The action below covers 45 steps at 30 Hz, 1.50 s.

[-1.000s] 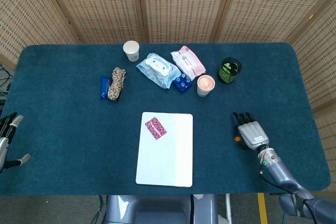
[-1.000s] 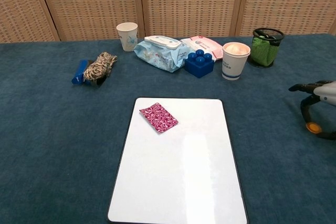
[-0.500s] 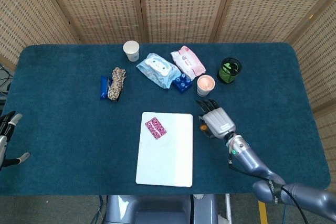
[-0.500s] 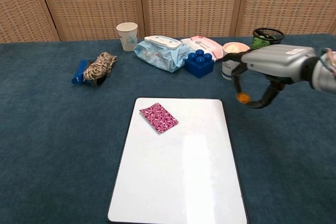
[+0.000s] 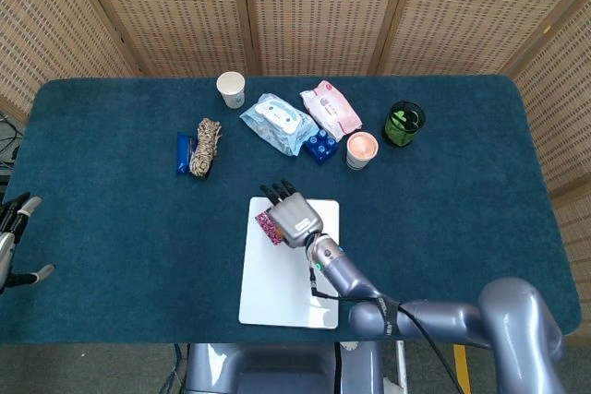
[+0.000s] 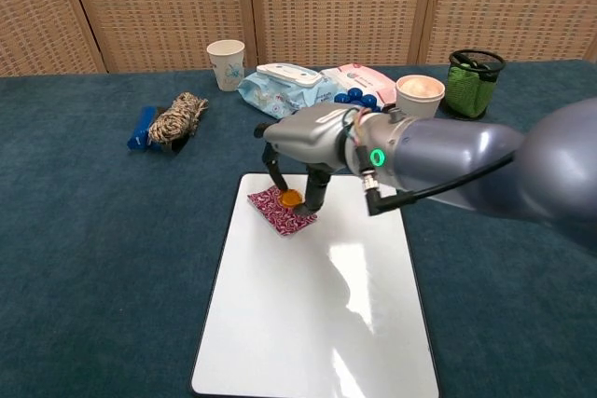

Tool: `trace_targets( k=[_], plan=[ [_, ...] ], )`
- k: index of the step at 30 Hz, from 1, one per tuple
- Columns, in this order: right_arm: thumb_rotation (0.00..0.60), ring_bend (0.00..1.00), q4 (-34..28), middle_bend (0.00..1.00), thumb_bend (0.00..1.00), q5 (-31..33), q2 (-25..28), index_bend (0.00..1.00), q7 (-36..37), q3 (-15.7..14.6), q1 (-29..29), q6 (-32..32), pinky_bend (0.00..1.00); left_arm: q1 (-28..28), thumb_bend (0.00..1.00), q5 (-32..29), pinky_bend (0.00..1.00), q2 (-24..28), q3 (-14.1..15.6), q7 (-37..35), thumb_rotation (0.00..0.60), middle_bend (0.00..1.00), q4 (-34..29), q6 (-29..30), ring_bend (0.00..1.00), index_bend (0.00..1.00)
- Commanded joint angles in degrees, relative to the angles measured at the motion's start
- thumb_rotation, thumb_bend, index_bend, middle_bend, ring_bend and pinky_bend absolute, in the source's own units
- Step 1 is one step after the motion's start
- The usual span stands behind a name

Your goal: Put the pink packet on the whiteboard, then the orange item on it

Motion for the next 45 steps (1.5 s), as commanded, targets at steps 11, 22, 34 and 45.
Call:
trace_targets(
  k=[11, 22, 34, 45],
  plan=[
    [0.600, 0.00, 10.41, 0.00, 0.39, 6.96, -7.63, 0.57, -5.13, -0.17, 7.44, -0.11, 0.02, -0.36, 0.00, -1.49, 0.00, 0.46, -0.36, -2.07, 0.600, 0.00, 1.04, -1.39, 0.00, 0.00],
    [0.600, 0.00, 13.57, 0.00, 0.39, 9.34, -8.40, 0.57, -4.93, -1.48, 8.00, -0.29, 0.02, -0.49, 0.00, -1.73, 0.00, 0.66, -0.45, -3.08, 0.600, 0.00, 1.52, -1.80, 0.00, 0.00],
    [0.600, 0.00, 11.97, 0.00, 0.36, 10.76, -6.45, 0.29, -4.53, -2.70, 7.72, -0.09, 0.02, -0.54, 0.00, -1.73, 0.00, 0.59, -0.40, -2.75, 0.600, 0.00, 1.45, -1.76, 0.00, 0.00],
    [0.600, 0.00, 5.41, 0.00, 0.35, 11.68, -2.36, 0.15, -4.18, -2.17, 7.67, 2.97, 0.02, -0.42, 0.00, -1.36, 0.00, 0.80, -0.35, -3.01, 0.600, 0.00, 1.14, -1.33, 0.00, 0.00]
  ],
)
